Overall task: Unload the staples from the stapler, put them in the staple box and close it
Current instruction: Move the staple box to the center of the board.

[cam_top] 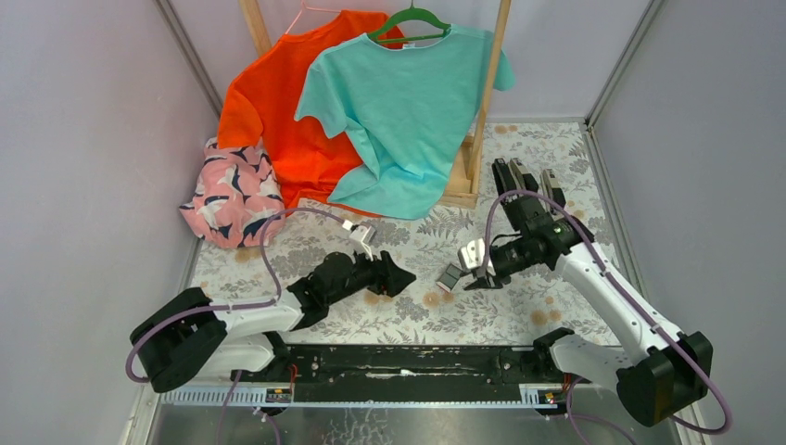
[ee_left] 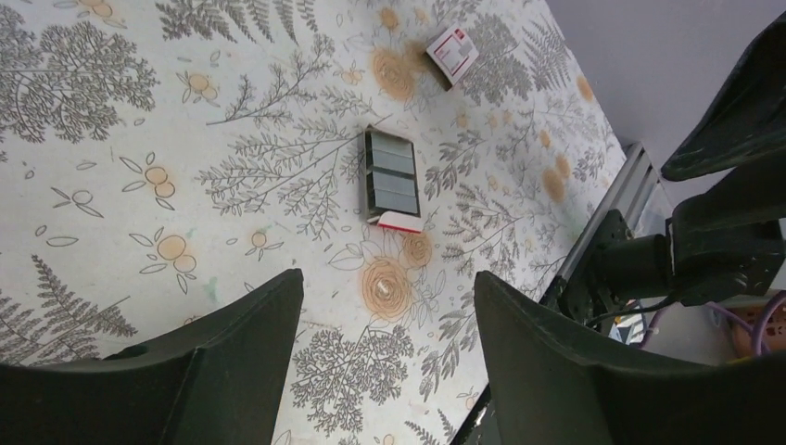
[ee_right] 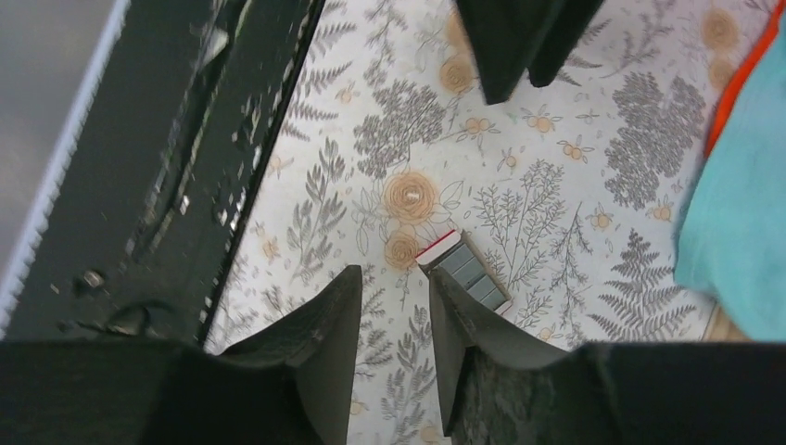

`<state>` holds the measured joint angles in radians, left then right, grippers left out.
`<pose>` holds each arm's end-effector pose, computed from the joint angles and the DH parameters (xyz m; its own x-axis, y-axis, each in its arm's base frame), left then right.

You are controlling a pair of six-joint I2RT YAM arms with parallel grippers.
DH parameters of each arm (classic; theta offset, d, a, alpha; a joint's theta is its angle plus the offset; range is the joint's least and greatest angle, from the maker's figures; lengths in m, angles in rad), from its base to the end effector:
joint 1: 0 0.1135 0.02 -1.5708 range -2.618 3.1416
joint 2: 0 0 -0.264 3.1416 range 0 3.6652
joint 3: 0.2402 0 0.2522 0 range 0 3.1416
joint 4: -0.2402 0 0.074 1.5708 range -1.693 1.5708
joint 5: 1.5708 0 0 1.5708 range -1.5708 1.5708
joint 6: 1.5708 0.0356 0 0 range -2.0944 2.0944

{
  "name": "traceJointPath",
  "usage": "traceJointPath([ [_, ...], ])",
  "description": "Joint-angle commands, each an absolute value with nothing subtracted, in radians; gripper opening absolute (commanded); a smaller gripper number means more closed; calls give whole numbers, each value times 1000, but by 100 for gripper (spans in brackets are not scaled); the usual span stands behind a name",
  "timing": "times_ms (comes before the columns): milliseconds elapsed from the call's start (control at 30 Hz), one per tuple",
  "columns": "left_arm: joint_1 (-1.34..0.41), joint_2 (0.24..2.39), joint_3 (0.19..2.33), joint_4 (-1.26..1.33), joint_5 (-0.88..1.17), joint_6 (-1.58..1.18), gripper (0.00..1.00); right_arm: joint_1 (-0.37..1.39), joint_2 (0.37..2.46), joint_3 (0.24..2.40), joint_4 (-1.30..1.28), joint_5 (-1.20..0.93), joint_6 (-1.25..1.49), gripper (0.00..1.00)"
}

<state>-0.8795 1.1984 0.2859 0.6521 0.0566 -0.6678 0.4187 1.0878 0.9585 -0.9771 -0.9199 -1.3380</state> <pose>0.1432 -0.1763 0.1741 -0.6268 -0.2123 -0.7497 0.5297 0.5895 -0.6098 0.1628 0.1035 0.2898 0.3680 -0.4815 -0.7954 -0.9268 -0.2594 -0.2717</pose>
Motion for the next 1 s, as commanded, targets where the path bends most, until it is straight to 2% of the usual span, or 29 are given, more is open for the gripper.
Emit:
traceJointPath([
  [0, -876, 1230, 302, 668, 99, -700, 71, 418, 1125, 863, -1029, -891, -1734, 38],
  [67, -876, 1247, 310, 670, 93, -704, 66, 427, 1183, 827, -1022, -876, -1822, 31],
  [167, -877, 1273, 316, 664, 66, -707, 54, 478, 1265, 803, -954, -811, -1785, 21],
  [200, -876, 1280, 331, 627, 45, -704, 50, 503, 1283, 786, -915, -788, -1753, 20],
  [300, -877, 1301, 375, 506, -10, -679, 46, 600, 1307, 742, -768, -647, -1636, 17],
  [467, -877, 1314, 369, 523, -13, -676, 35, 657, 1331, 718, -602, -527, -1514, 13],
  [733, -877, 1303, 360, 504, -36, -662, 33, 705, 1411, 702, -493, -399, -1418, 0],
  [967, -877, 1244, 329, 499, -67, -660, 34, 741, 1450, 696, -397, -343, -1305, 0],
])
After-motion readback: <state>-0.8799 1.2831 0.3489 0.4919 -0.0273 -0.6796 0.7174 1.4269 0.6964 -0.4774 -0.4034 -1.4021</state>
